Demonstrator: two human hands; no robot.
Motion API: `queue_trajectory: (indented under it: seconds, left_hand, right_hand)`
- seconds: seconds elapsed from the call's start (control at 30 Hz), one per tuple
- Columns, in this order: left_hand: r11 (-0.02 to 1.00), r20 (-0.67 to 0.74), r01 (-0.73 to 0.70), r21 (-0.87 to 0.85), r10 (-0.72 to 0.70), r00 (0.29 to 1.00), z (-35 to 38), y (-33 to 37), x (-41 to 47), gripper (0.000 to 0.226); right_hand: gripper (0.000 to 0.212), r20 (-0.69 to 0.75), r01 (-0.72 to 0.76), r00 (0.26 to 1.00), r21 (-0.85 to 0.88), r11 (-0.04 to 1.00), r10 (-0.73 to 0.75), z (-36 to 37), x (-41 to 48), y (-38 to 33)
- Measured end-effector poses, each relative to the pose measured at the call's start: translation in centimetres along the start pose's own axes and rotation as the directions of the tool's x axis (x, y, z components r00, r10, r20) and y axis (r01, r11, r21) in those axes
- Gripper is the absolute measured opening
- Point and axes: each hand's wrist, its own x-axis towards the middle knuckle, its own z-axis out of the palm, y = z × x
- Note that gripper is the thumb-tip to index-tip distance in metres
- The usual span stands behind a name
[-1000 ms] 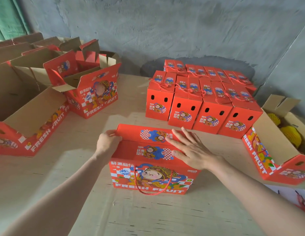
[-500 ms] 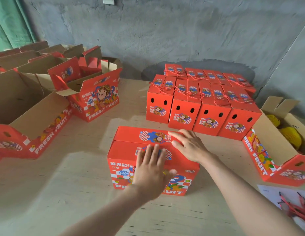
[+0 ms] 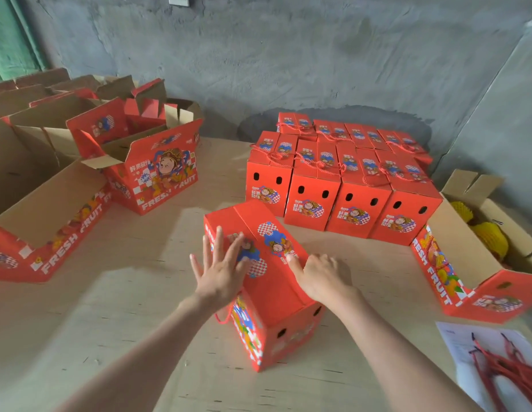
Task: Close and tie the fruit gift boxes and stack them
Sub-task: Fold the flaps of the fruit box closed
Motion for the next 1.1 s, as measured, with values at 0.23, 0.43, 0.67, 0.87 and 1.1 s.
queue_trajectory:
  seconds: [0.23,0.43,0.67,0.87,1.1]
  left_hand:
    - [0.991,0.135,0.134,0.004,-0.134,0.982,-2.6,-2.1,5.7,0.056]
    - [0.691,0.17,0.458,-0.559,-0.446,0.879,-2.5,-1.9,3.8,0.077]
    - [0.122,0.504,0.537,-0.835,-0.223,0.834,-1.9,-1.9,0.3,0.042]
    - [0.188,0.442,0.618,-0.764,-0.546,0.712,-1.9,-3.3,1.5,0.037]
    - [0.172,-0.116,-0.048,-0.984,-0.411,0.904,-10.0,3.8,3.1,0.03]
  right_hand:
    - [0.054,0.074,-0.077,0.996,0.353,0.932,0.055,1.3,-4.3,-3.4]
    - [0.032,0.295,-0.248,0.955,0.704,0.665,0.043,1.5,-4.4,-3.6]
    - [0.036,0.3,-0.323,0.933,0.941,0.095,0.199,2.0,-0.3,-4.6]
    - [0.012,-0.04,-0.069,0.954,0.935,0.348,0.297,-0.3,1.4,-5.8]
    - [0.012,-0.006,0.045,0.985,0.974,0.22,-0.174,-5.5,0.9,-10.4]
